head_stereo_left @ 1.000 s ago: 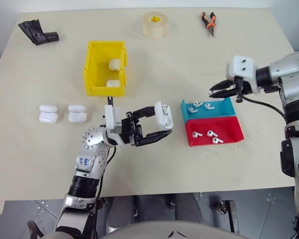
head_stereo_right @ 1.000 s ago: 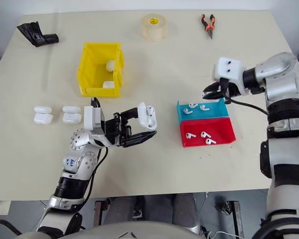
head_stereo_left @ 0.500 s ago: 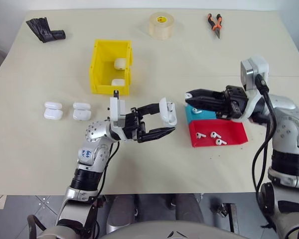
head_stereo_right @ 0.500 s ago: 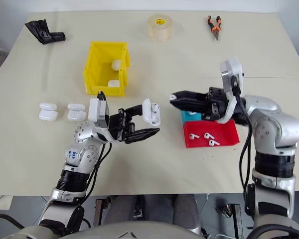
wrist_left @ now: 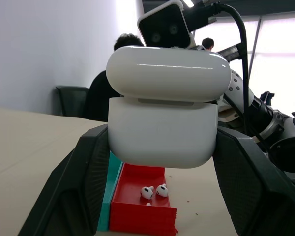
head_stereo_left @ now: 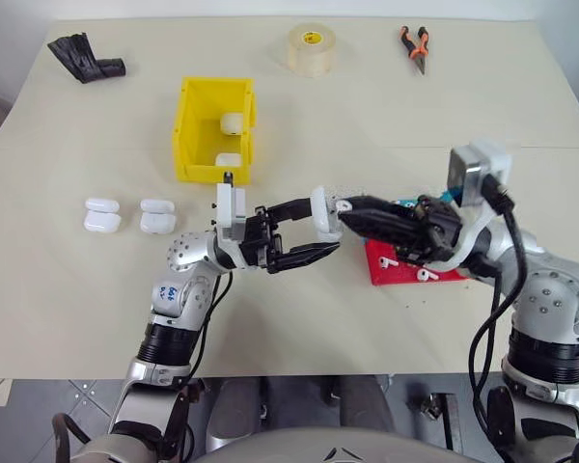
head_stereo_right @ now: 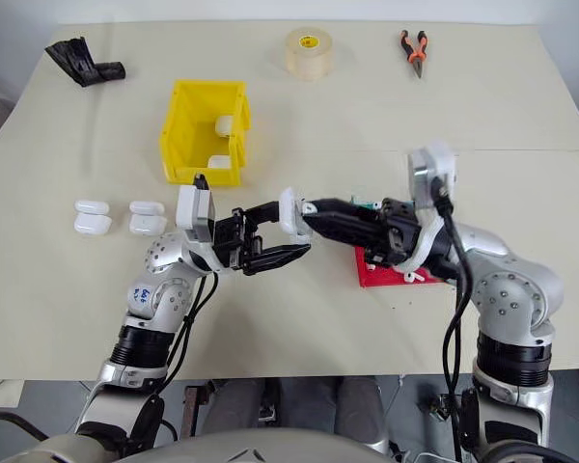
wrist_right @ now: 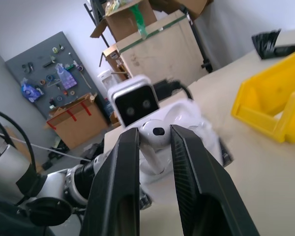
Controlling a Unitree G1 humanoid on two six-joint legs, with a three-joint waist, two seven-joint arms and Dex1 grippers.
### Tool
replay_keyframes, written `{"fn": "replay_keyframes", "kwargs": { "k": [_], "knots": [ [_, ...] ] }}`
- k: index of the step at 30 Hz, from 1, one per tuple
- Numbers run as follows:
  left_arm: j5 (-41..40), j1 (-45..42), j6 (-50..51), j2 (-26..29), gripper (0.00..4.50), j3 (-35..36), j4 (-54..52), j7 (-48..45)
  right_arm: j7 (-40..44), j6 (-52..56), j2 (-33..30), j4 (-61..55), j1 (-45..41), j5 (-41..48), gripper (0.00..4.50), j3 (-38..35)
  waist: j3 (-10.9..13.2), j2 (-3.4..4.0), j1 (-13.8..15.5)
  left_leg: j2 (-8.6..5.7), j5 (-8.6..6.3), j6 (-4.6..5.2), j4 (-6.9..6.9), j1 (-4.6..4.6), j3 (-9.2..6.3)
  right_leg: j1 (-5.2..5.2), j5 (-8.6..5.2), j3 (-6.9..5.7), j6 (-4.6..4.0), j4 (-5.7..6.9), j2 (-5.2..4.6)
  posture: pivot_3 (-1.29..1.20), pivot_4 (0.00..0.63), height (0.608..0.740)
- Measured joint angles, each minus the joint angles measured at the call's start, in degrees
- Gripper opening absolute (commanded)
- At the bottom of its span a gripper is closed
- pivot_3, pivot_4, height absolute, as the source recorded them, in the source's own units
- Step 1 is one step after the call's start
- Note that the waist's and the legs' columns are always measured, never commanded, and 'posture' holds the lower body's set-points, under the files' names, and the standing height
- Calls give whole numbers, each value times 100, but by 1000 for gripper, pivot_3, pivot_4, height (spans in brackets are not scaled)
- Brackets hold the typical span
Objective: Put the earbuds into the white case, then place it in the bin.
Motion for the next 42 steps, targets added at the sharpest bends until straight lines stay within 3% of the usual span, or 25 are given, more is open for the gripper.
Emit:
{"fn": "replay_keyframes", "kwargs": {
  "k": [14,23,28,33,36,39,42],
  "knots": [
    [10,1,58,-28,2762,18,11,24,104,-633,-165,31,153,-237,543,379,0,0,6,0,0,1,0,1,0,0,0,0,0,-1,0,0,150,740],
    [-37,-1,283,38,2762,89,-29,7,-33,-422,-439,277,63,-106,3500,353,0,0,16,0,-1,1,0,1,0,1,0,0,0,-2,-1,0,150,740],
    [10,1,367,242,2762,73,-83,105,230,-543,-992,514,89,-366,3500,321,0,-1,13,0,-1,2,-1,1,0,0,0,0,0,-3,-1,0,150,740],
    [946,-91,75,833,2762,-13,-13,578,532,-1229,-1297,917,26,-1111,2258,356,1,-1,7,0,-1,1,-4,3,4,0,0,1,0,-3,0,0,150,740],
    [1738,-274,-163,1267,2762,-192,224,793,906,-2256,-1511,1153,-81,-2153,1099,800,1,-1,11,-1,-1,1,-10,5,7,0,0,1,0,-6,0,0,150,740],
    [2060,-324,-185,1394,2762,-381,251,827,1165,-2837,-1395,1286,-129,-2611,112,1134,1,-2,6,-1,-1,1,-14,3,7,-1,0,0,0,-11,0,0,150,740],
    [2193,-445,9,1387,2762,-598,200,828,1249,-2949,-1068,1334,-345,-2651,45,1345,2,-3,2,0,0,1,-11,2,5,-1,0,-3,0,-7,1,0,150,740]
  ]
}}
